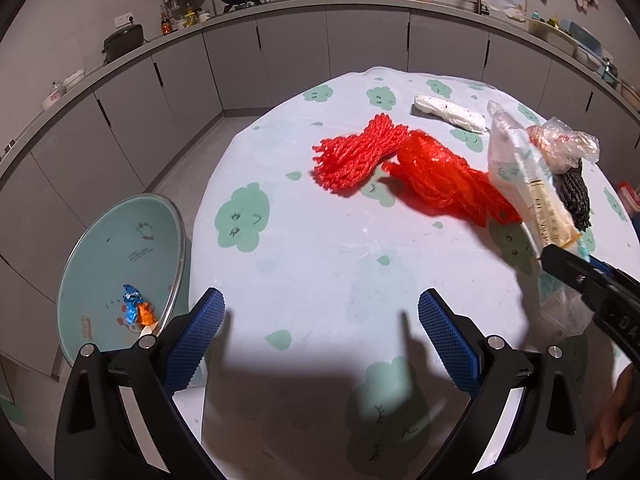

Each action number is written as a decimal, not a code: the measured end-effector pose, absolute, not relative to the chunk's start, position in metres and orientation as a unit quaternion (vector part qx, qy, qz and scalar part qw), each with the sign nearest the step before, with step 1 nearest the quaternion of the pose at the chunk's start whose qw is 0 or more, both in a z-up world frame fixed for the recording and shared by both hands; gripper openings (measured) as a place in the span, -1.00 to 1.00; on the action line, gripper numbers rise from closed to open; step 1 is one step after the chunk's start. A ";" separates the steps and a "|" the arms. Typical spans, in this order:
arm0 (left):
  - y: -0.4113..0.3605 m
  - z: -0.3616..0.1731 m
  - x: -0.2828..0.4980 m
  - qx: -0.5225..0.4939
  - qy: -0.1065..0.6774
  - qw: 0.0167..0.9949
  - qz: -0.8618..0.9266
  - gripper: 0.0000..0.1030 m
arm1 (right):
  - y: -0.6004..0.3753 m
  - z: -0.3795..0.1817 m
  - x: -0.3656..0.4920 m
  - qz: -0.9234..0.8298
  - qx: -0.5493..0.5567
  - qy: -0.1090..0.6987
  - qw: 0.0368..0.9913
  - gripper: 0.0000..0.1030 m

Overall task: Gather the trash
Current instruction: 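Grasp the clear bag with yellow band with the right tool while the left tool grasps the red mesh net, then carry the red net and clear bag over the teal basin and release both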

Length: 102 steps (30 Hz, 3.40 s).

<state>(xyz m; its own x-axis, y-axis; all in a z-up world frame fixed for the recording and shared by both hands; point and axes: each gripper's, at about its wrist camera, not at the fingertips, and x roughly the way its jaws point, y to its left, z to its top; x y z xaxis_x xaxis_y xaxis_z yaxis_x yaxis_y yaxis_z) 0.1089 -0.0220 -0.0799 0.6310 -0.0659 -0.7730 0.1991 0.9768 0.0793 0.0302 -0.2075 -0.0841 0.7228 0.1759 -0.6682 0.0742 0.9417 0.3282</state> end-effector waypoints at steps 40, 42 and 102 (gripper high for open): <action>-0.050 -0.081 0.221 0.087 0.412 0.897 -0.138 -0.57 | -0.234 -0.048 0.076 -0.016 0.173 0.321 0.931 -0.52; -0.045 -0.075 0.213 0.081 0.404 0.901 -0.133 -0.58 | -0.231 -0.044 0.072 -0.016 0.172 0.315 0.933 -0.52; 0.188 -0.055 0.100 -0.049 0.390 0.914 0.101 -0.58 | 0.019 -0.039 0.080 0.171 0.065 0.349 0.919 -0.52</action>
<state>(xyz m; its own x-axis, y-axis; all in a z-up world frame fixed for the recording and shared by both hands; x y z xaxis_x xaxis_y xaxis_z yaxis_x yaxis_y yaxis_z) 0.1000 0.1877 -0.0552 0.6748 0.1462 -0.7234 -0.2230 0.9748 -0.0110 0.0796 0.0187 -0.0395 0.6985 0.3593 -0.6189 -0.2691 0.9332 0.2381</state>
